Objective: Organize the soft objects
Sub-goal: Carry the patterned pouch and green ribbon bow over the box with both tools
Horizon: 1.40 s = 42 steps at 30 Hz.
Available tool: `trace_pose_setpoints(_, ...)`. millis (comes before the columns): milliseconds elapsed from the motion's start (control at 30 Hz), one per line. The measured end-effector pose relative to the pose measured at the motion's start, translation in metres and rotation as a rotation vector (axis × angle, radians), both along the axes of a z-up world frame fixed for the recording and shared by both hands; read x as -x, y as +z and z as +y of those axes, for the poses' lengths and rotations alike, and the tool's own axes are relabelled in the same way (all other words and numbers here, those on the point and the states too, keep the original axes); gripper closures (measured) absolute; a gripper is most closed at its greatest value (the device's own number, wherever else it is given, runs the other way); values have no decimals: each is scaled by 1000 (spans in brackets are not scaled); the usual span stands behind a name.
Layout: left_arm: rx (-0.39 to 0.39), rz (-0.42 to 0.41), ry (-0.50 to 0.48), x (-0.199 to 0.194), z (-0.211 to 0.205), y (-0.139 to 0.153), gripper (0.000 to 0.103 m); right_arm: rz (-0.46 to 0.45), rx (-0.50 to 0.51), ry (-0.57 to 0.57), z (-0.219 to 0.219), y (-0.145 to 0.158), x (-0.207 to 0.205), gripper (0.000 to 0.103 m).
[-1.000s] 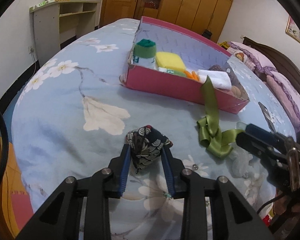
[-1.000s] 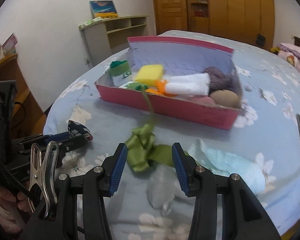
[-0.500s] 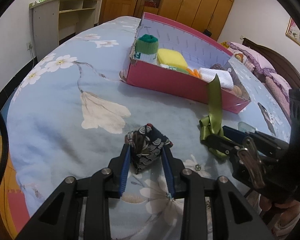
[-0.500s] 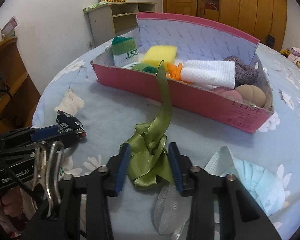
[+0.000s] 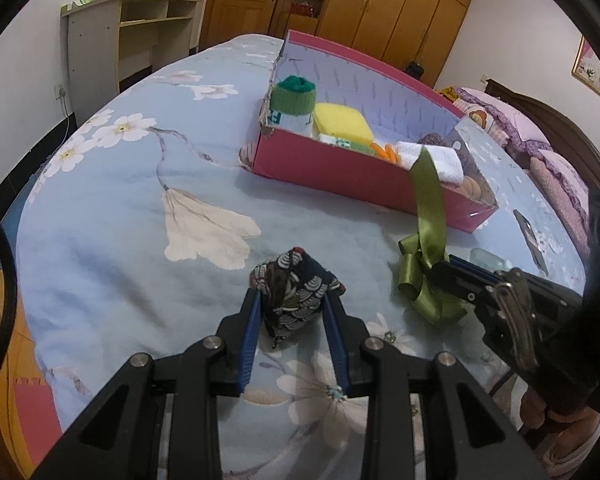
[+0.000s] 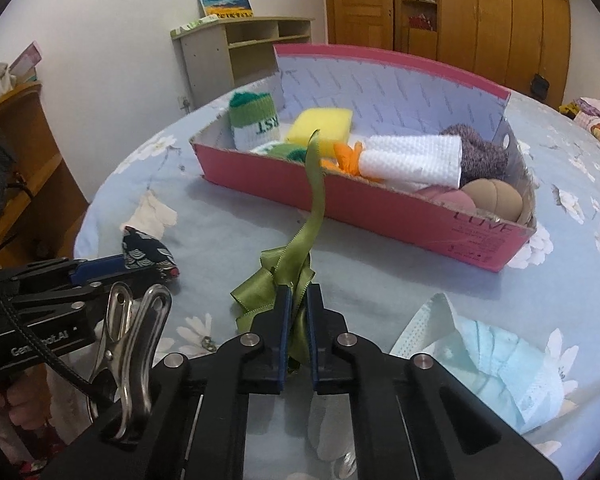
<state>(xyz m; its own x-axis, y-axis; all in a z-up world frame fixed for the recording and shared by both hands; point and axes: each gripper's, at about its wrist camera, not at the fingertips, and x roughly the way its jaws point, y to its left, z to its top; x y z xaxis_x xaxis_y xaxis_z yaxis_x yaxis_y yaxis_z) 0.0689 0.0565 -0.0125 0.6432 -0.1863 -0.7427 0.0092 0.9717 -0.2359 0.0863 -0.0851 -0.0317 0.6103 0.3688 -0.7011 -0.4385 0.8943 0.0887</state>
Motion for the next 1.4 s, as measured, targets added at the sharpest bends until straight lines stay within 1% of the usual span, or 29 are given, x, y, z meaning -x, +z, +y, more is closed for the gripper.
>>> trace_pose_setpoints(333, -27, -48, -26, 0, -10, 24, 71, -87, -38, 14, -9, 33, 15, 95)
trace_pose_setpoints(667, -44, -99, -72, -8, -26, 51, 71, -118, -79, -1, -24, 57, 8, 95)
trace_pose_setpoints(800, -45, -125, -89, -15, -32, 63, 71, -141, -78, -13, -27, 67, 4, 95)
trace_pose_setpoints(1133, -47, -168, -121, -44, -46, 80, 71, -185, -69, -52, -39, 88, -17, 95)
trace_pose_setpoints(1300, -50, -178, -145, -63, -57, 81, 71, -201, -44, -76, -44, 93, -35, 95)
trace_pose_setpoints(1400, -46, -174, -159, -75, -63, 79, 71, -196, -36, -93, -48, 92, -48, 95)
